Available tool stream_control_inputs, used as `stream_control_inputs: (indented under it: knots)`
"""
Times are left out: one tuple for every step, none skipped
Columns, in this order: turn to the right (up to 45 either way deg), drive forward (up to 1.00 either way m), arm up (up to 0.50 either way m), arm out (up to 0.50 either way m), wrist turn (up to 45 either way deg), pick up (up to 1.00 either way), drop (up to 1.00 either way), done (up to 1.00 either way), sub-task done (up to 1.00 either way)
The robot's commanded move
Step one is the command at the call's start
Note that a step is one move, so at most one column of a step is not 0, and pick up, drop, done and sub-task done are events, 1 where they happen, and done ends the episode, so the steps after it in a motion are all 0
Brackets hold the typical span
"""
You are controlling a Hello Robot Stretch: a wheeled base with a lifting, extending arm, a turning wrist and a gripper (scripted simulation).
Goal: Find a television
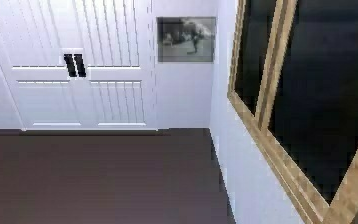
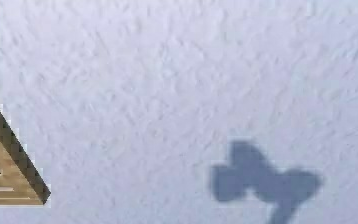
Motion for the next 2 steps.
stream_control_inputs:
  knots:
    - [-45.0, 0.00, 0.00, 0.00, 0.0, 0.00, 0.00, 0.00, 0.00]
    - [-45.0, 0.00, 0.00, 0.00, 0.0, 0.00, 0.00, 0.00, 0.00]
